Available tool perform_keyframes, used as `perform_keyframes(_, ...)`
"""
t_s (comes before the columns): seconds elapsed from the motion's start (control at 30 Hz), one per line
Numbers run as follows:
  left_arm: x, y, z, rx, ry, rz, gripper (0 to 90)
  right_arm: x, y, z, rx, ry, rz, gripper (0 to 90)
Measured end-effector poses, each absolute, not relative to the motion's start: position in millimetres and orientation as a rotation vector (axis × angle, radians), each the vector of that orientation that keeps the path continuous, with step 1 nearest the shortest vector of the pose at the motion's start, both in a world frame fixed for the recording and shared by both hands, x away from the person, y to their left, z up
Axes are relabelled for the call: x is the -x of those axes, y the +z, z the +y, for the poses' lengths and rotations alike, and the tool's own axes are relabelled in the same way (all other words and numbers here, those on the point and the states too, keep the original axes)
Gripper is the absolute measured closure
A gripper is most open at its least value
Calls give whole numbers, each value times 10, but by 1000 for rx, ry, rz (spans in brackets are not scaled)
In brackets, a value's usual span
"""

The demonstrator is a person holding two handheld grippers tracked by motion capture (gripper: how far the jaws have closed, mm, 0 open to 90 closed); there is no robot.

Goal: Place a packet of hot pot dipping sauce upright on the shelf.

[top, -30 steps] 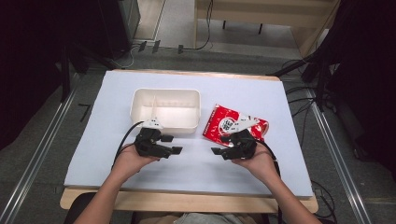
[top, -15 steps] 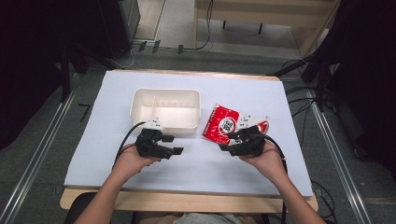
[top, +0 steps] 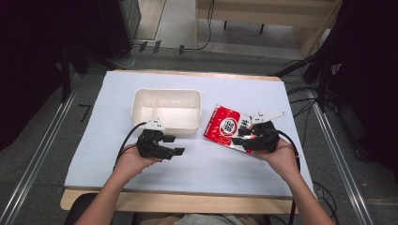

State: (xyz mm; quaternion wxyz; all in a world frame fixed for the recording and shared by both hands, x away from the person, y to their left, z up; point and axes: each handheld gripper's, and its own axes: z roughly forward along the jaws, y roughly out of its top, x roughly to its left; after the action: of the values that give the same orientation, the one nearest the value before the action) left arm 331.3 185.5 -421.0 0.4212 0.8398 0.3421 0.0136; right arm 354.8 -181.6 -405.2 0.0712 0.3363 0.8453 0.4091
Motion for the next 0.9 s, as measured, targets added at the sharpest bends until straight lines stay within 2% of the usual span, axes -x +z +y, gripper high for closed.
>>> perform_keyframes(0.3, -3300, -4208, 1829, -2114, 37, 852, 329, -3651, -4037, -2014, -1099, 1236, 2488, 592)
perform_keyframes(0.57, -3283, -4198, 1784, -2120, 45, 842, 330, -3743, -3954, -2290, -1172, 1220, 2402, 797)
perform_keyframes(0.63, -3280, -4203, 1773, -2115, 39, 837, 329, -3771, -3956, -2308, -1185, 1221, 2397, 819)
perform_keyframes(0.7, -3274, -4208, 1755, -2126, 39, 831, 330, -3849, -3977, -2347, -1209, 1207, 2384, 894)
perform_keyframes(0.9, -3257, -4204, 1749, -2120, 42, 830, 330, -4044, -4084, -2453, -1278, 1164, 2367, 900)
